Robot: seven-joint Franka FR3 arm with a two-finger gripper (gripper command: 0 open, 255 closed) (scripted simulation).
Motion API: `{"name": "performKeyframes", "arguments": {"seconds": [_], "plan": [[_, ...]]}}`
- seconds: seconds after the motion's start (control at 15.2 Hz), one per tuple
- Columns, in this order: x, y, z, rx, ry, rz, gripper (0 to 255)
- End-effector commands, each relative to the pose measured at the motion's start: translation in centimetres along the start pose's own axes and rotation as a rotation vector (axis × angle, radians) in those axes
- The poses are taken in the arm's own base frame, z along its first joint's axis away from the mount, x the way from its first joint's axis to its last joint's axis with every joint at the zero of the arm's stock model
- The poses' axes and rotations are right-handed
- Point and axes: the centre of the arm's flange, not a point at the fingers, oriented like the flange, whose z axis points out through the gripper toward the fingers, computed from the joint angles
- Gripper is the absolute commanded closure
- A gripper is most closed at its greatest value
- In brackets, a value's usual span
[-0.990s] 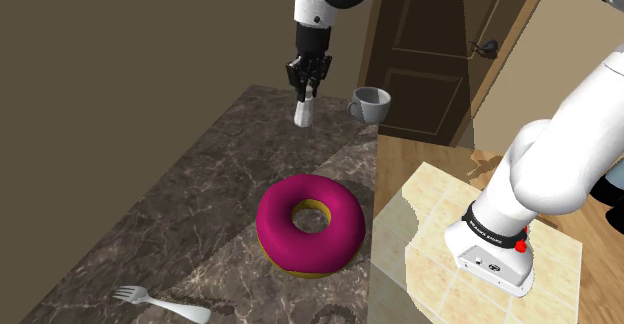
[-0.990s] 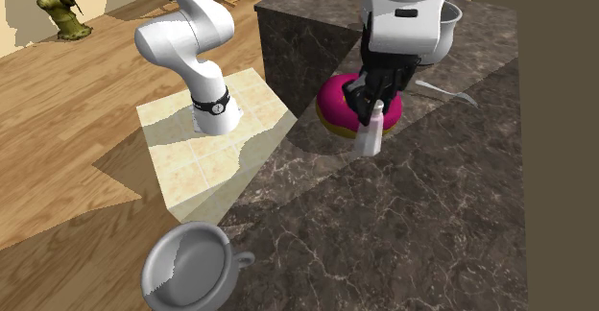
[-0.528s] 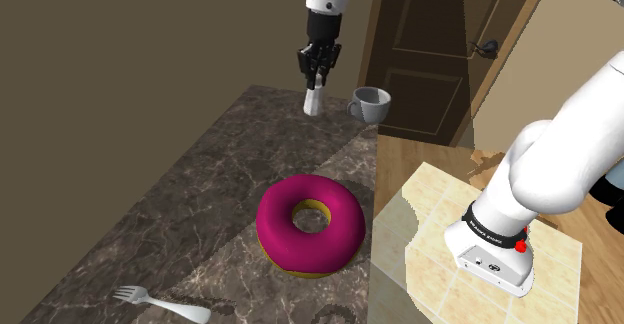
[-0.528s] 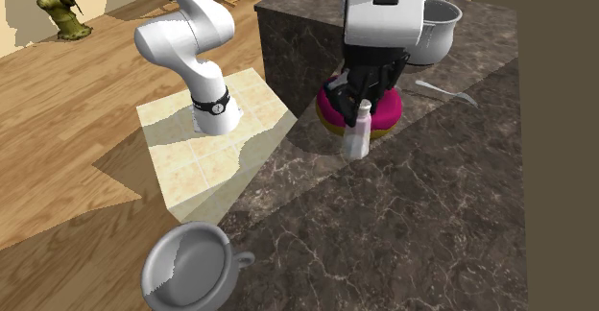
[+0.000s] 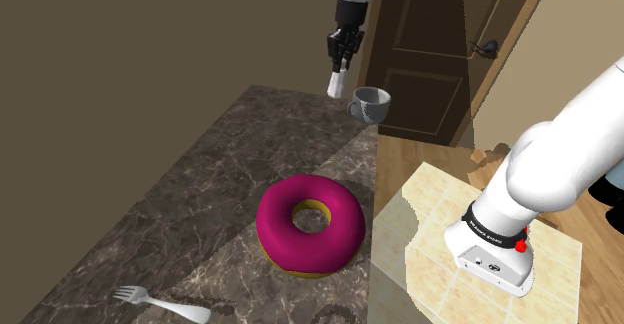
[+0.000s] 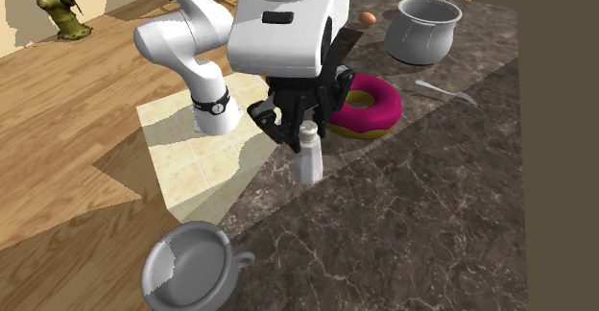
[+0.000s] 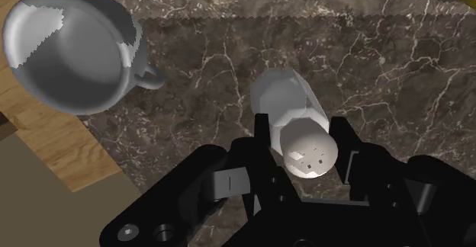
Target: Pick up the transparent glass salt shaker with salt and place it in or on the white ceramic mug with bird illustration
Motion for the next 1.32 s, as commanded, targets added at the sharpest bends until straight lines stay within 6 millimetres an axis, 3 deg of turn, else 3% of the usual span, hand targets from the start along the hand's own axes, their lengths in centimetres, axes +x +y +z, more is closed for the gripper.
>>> {"name": "performKeyframes", "arguments": {"seconds": [0.0,0.99,1.25], "plan": [[-0.1,2.5,-0.6,0.0,0.0,-0.002,255],[0.2,21.8,-4.1,0.0,0.0,-0.002,255],[0.2,22.0,-2.0,0.0,0.0,-0.002,255]]}}
